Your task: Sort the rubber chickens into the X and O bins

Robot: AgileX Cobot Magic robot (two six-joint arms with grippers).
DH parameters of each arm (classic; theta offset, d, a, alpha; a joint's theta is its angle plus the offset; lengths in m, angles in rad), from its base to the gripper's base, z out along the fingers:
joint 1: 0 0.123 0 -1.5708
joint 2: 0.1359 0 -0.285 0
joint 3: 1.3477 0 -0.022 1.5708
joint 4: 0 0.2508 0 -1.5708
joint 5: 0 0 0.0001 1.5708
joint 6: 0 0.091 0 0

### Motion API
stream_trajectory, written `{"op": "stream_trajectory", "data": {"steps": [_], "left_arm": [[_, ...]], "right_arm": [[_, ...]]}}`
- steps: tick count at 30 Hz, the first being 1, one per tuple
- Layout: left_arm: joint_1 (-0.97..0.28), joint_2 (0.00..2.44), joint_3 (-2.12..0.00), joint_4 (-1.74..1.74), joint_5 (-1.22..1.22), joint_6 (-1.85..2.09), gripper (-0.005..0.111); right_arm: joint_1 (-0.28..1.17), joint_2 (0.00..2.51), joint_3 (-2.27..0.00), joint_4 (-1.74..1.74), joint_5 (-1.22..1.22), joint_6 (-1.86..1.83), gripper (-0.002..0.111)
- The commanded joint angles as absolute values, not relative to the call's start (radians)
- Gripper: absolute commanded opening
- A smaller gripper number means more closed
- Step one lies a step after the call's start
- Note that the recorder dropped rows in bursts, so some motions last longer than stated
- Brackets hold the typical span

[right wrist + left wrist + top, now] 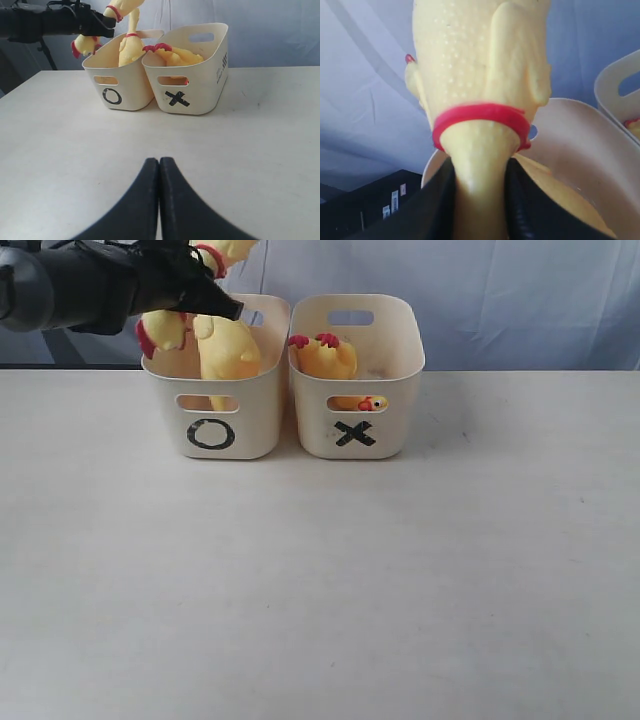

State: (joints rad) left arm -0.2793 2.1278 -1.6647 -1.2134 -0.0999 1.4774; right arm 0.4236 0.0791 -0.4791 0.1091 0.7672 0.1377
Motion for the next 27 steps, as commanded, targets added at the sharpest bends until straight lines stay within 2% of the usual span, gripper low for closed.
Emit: {"op": "stream_trajectory", "data": {"steps": [1,10,16,23,27], "left_arm": [[-0.272,2.159,-1.691,-1.083,-0.165,1.255,0.000],[-0.272,2.187,-1.695,-0.499,-0.269,0.597,0.000],[-0.272,2.202,-1.691,-0.427,-0.285,0.530,0.000],[-0.272,2.204,-1.577,-0.335,-0.478,0.436,0.000],[-0.272,2.210,-1.514,-0.103,-0.649,0.215,0.000]], "right_arm": [[0.420,0.074,-0.474,0.106,0.762,0.134,0.000],[0.420,0.074,-0.474,0.106,0.762,0.134,0.000],[0.420,0.074,-0.474,0.106,0.762,0.134,0.000],[0.420,0.074,-0.474,0.106,0.762,0.134,0.000],[0.420,0.074,-0.474,0.106,0.762,0.134,0.000]]}}
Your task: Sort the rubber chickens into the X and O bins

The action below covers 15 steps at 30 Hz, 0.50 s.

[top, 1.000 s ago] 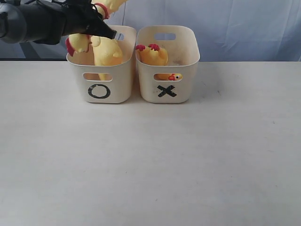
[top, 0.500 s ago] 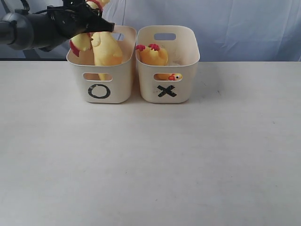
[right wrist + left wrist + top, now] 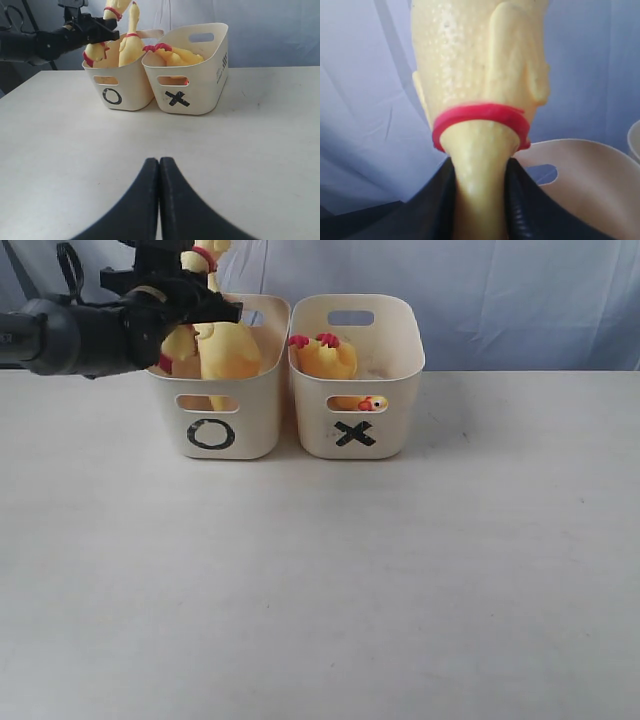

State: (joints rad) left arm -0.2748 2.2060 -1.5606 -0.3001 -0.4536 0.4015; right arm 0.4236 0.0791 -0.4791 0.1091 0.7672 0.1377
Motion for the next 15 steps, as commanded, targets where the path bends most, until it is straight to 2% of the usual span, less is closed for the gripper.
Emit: {"op": "stream_trajectory", "data": {"steps": [1,15], "left_arm": [[-0.272,2.214,-1.504,-0.071,-0.676,0.184,0.000],[-0.272,2.233,-1.390,-0.047,-0.772,0.139,0.000]], "right_arm": [[0.420,0.074,-0.474,0.106,0.762,0.134,0.000],[0.420,0.074,-0.474,0.106,0.760,0.135,0.000]]}}
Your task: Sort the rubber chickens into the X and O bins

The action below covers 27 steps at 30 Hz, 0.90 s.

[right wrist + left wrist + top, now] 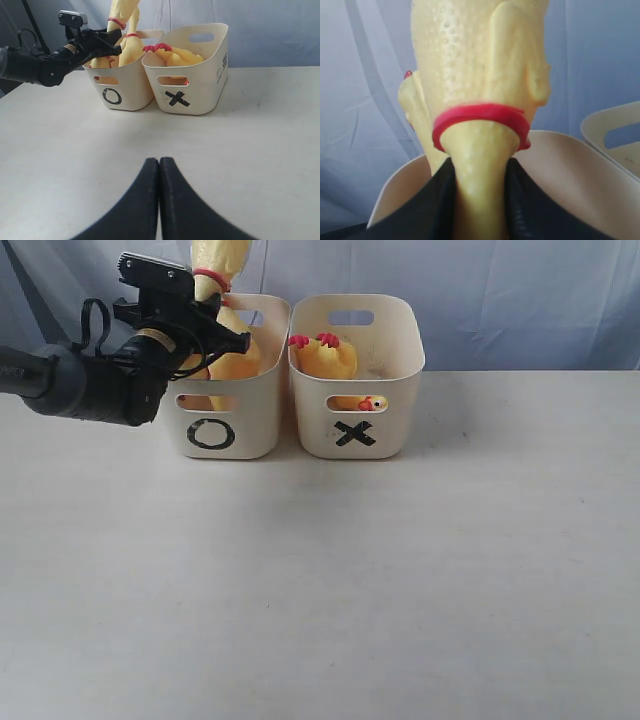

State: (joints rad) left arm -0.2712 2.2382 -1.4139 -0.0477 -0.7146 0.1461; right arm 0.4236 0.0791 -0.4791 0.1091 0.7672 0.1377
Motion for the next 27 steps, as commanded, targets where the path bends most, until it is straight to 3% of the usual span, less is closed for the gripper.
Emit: {"op": "stream_trajectory", "data": {"steps": [1,12,27], "left_arm": [[-0.272,2.233,-1.382,-0.047,-0.775,0.139,0.000],[-0.272,2.233,-1.311,-0.042,-0.803,0.139,0.000],[-0.270,2.246,-1.311,0.076,-0.624,0.139,0.000]], "right_arm": [[0.420,0.074,-0.474,0.106,0.760,0.135,0.000],[0.420,0.074,-0.474,0.106,0.760,0.135,0.000],[0.420,0.074,-0.474,0.106,0.760,0.135,0.000]]}}
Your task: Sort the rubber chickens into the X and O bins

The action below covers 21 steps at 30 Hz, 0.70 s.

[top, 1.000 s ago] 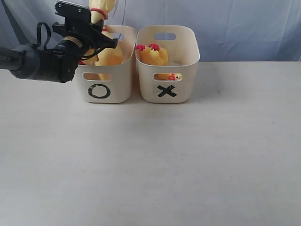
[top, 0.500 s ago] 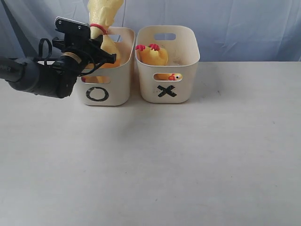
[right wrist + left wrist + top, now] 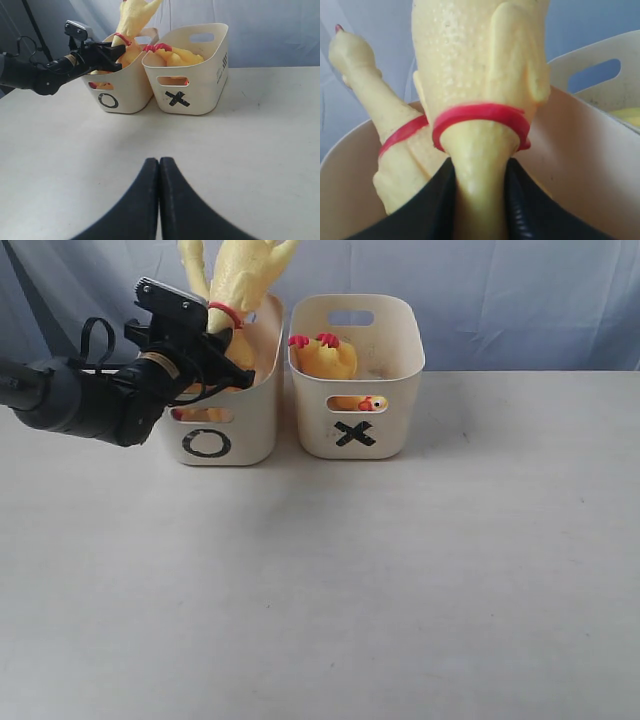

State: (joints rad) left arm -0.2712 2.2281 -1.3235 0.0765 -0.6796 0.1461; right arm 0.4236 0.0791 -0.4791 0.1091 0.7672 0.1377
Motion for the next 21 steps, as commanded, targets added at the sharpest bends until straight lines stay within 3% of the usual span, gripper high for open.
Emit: {"op": "stream_trajectory", "data": {"steps": [1,10,21], "left_arm": [[-0.271,2.246,-1.311,0.076,-0.628,0.139,0.000],[-0.271,2.244,-1.311,0.076,-0.726,0.137,0.002],[-0.271,2.221,-1.311,0.076,-0.715,0.137,0.025]], "right_arm": [[0.420,0.074,-0.474,0.106,0.760,0.135,0.000],[0.420,0.074,-0.474,0.106,0.760,0.135,0.000],[0.420,0.074,-0.474,0.106,0.760,0.135,0.000]]}}
